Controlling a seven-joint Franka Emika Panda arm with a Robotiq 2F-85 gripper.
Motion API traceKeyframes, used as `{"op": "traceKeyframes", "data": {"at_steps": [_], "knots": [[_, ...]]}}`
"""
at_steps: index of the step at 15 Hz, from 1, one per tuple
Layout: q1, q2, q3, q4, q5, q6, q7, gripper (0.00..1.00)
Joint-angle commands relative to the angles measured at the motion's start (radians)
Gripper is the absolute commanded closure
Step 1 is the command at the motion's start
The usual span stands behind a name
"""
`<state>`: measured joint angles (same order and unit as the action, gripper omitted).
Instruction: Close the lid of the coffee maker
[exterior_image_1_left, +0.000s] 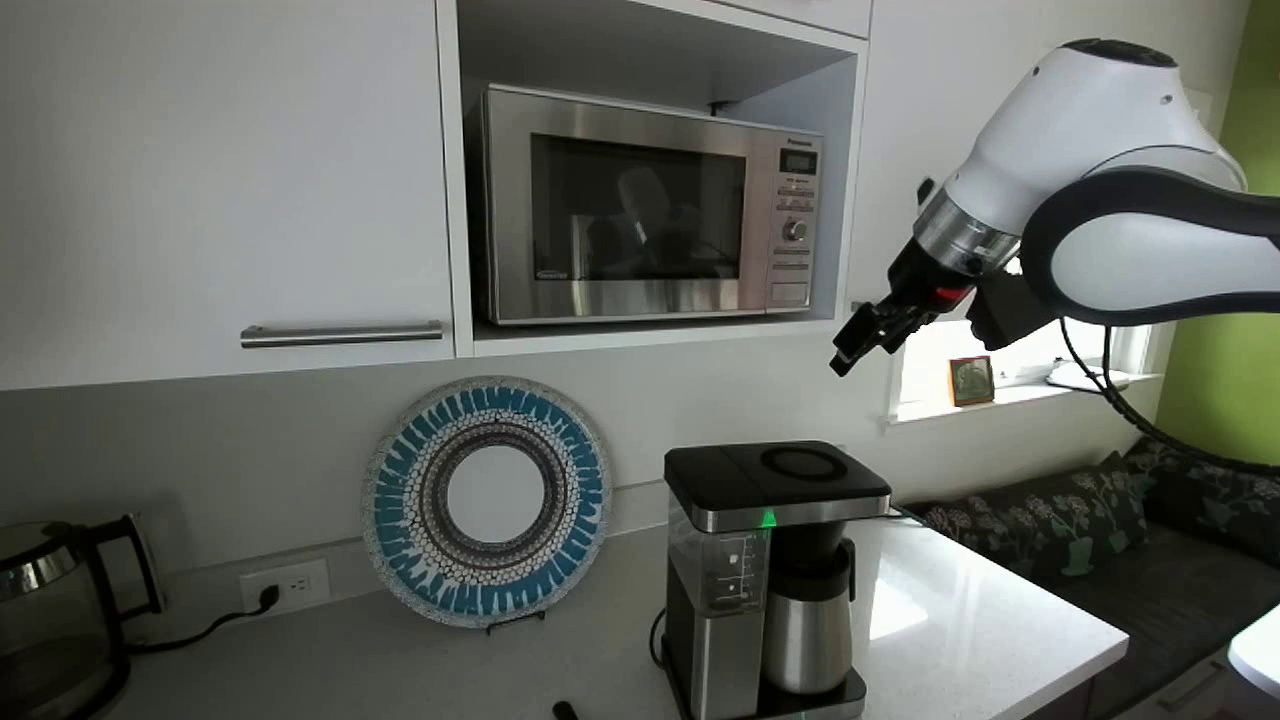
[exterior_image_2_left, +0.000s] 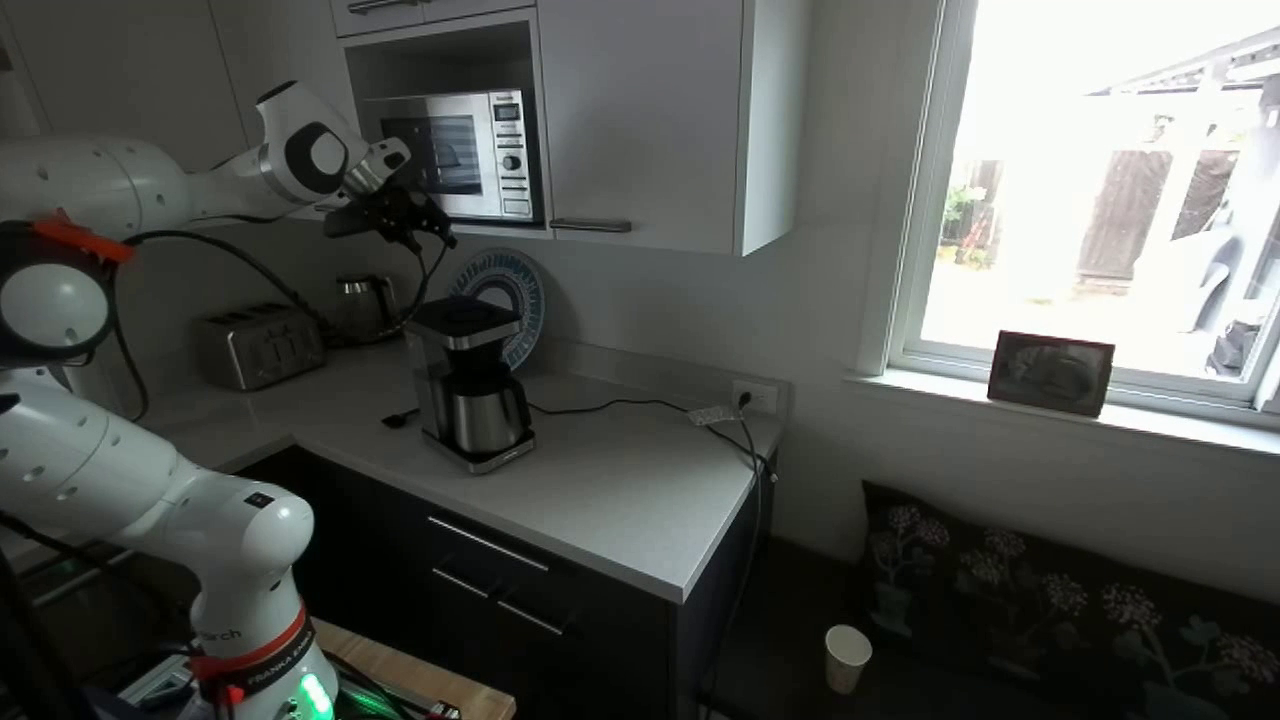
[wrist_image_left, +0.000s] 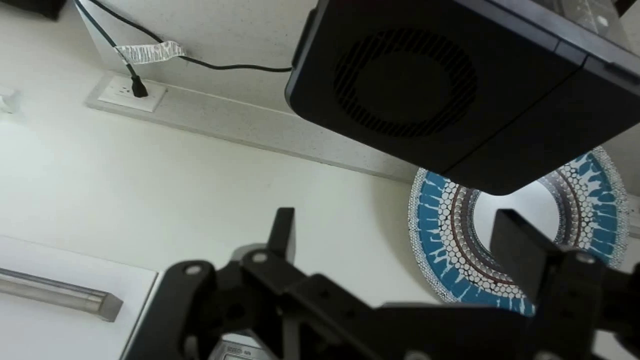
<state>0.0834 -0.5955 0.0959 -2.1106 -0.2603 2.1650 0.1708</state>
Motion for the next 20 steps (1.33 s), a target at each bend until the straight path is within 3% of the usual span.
{"op": "traceKeyframes", "data": {"at_steps": [1, 20], "knots": [[-0.021, -0.051, -0.005, -0.028, 0.039, -0.045, -0.042, 0.00], [-0.060, -0.053, 0.010, -0.011, 0.018, -0.063, -0.041, 0.00]]}}
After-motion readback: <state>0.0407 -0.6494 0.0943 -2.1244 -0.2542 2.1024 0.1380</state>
